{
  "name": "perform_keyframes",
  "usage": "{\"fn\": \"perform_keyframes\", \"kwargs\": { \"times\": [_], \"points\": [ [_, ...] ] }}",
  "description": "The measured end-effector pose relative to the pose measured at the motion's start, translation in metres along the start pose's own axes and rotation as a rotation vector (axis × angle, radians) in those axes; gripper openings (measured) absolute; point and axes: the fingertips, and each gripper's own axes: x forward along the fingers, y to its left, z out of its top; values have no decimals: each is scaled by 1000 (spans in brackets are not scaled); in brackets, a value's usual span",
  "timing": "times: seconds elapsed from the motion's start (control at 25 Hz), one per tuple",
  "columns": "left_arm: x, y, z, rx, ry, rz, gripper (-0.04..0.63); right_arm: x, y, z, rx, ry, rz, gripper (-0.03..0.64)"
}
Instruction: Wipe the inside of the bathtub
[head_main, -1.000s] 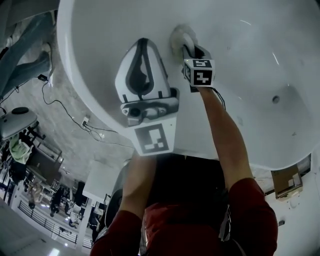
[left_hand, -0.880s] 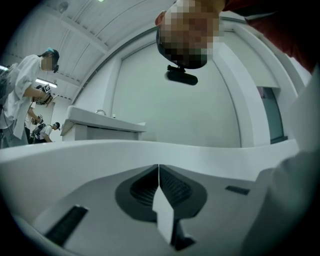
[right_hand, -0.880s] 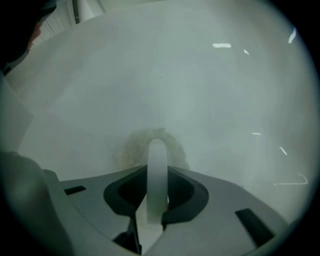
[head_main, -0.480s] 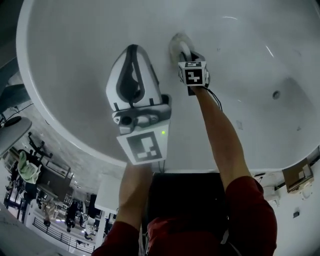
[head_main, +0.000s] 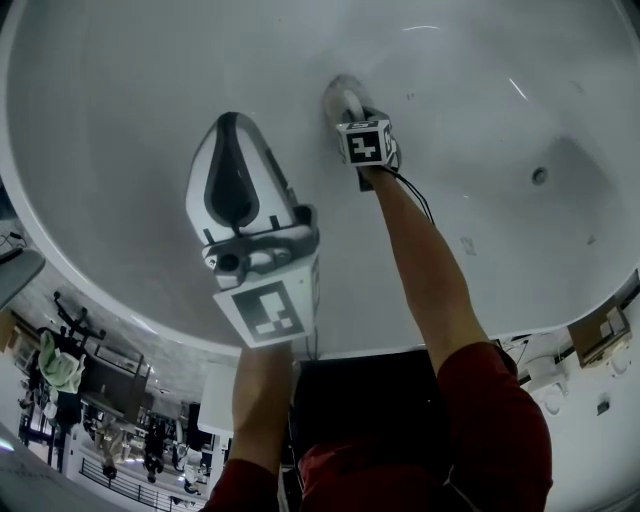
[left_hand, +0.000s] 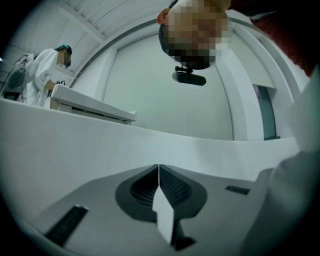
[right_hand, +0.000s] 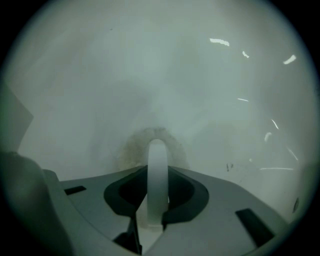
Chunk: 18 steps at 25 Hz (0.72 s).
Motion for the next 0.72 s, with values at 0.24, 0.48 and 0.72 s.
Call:
{"fn": "perform_keyframes", "kwargs": {
  "times": [0.24,0.48,0.72],
  "points": [
    [-3,0,5,5,-3,1,17,-21,0,18,9,-84,-13,93],
    [-11,6,31,10,-41,25,17,-87,36,68,-37,-247,77,94],
    [-40,49,106,20,-101,85,17,-211,109,147,-91,-424,178,94]
  ]
}}
